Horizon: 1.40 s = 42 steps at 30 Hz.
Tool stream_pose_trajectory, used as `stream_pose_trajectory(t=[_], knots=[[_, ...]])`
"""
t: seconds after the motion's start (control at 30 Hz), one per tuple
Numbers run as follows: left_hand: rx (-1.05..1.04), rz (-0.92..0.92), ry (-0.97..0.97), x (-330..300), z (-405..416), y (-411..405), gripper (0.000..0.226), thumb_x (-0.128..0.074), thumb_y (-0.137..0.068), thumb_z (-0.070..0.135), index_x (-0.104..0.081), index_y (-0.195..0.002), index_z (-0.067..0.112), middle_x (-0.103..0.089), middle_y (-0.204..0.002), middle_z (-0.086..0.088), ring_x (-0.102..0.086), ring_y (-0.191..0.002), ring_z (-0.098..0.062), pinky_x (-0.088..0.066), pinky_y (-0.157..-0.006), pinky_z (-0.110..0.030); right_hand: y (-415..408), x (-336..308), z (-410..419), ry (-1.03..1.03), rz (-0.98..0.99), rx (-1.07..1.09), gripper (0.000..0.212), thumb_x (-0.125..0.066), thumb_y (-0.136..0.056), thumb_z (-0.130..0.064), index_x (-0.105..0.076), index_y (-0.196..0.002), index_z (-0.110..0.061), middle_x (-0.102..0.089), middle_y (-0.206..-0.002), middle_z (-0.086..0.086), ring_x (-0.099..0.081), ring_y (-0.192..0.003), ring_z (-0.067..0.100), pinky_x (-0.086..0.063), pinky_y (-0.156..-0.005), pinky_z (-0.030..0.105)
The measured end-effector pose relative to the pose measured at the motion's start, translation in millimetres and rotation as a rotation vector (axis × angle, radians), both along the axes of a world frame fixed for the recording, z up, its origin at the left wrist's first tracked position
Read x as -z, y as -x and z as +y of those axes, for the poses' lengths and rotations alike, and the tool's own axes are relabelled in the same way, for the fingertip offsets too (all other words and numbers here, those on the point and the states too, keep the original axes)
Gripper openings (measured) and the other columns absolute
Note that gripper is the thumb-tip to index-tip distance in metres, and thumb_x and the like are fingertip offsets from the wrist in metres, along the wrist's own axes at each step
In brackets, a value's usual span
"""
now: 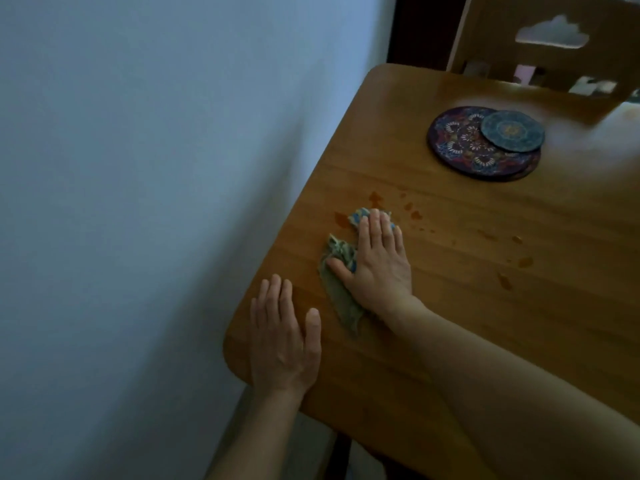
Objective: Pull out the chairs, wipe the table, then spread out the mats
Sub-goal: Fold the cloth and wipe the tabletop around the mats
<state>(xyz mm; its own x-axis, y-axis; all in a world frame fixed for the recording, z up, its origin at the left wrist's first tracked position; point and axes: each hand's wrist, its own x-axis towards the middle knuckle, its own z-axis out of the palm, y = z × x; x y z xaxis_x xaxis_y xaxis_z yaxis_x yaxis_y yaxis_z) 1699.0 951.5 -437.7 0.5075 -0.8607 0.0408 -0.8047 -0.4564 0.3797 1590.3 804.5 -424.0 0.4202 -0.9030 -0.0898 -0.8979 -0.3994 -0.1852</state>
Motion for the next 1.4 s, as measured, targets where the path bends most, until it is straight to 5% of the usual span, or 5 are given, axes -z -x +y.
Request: stream_pose_trajectory(t=[0.47,0.73,0.97,1.17,1.4], knots=[[-0.038,0.111,0.091,-8.2,2.8,4.3,0.071,-0.021,-0.092,0.055,-0.031,-0.149,0.013,-0.034,-0.155,-0.01,-0.024,-0.145,-0.023,-0.019,-0.12,-0.042,79.4,-7.8,68.2,-0.211,-0.206,-0.618,0.055,-0.037,-0.101,-0.021,-0.023,-0.151,-0.037,-0.01,-0.16,-0.02,0.006,-0.147,-0.003,0.009,-0.12,0.031],[-0.022,0.094,0.094,-5.1,2.7,2.4,0.071,-0.019,-0.093,0.056,-0.032,-0.149,0.014,-0.032,-0.156,-0.007,-0.019,-0.147,-0.019,-0.014,-0.121,-0.04,101.6,-61.0,71.8,-0.734,-1.144,0.298,0.033,-0.052,-0.1,-0.02,-0.053,-0.131,-0.028,-0.063,-0.118,-0.008,-0.066,-0.098,0.007,-0.056,-0.075,0.022],[-0.028,0.036,0.037,-2.0,0.7,2.8,0.068,-0.012,-0.096,0.055,-0.034,-0.149,0.018,-0.028,-0.158,-0.003,-0.015,-0.148,-0.017,-0.007,-0.122,-0.036,95.7,-10.0,92.4,-0.136,-0.18,-0.191,0.052,-0.026,-0.101,-0.047,-0.032,-0.15,-0.031,-0.011,-0.161,-0.009,-0.004,-0.151,0.014,-0.003,-0.121,0.032],[-0.031,0.019,0.032,0.1,-2.0,1.3,0.075,-0.002,-0.096,0.058,-0.041,-0.146,0.017,-0.032,-0.157,-0.004,-0.02,-0.148,-0.018,-0.016,-0.121,-0.041,49.4,-7.4,52.1,-0.017,-0.022,-0.586,0.05,-0.026,-0.102,-0.042,-0.033,-0.15,-0.028,-0.019,-0.16,-0.004,-0.011,-0.149,0.014,-0.005,-0.123,0.039],[-0.045,0.08,0.064,-6.2,-0.7,3.2,0.079,0.001,-0.092,0.065,-0.027,-0.152,0.023,-0.022,-0.16,0.004,-0.008,-0.149,-0.008,0.001,-0.121,-0.029,-26.6,-2.2,-45.9,0.015,-0.04,-0.322,0.054,-0.025,-0.103,-0.046,-0.022,-0.154,-0.027,-0.011,-0.164,-0.003,-0.001,-0.151,0.014,0.008,-0.119,0.035]])
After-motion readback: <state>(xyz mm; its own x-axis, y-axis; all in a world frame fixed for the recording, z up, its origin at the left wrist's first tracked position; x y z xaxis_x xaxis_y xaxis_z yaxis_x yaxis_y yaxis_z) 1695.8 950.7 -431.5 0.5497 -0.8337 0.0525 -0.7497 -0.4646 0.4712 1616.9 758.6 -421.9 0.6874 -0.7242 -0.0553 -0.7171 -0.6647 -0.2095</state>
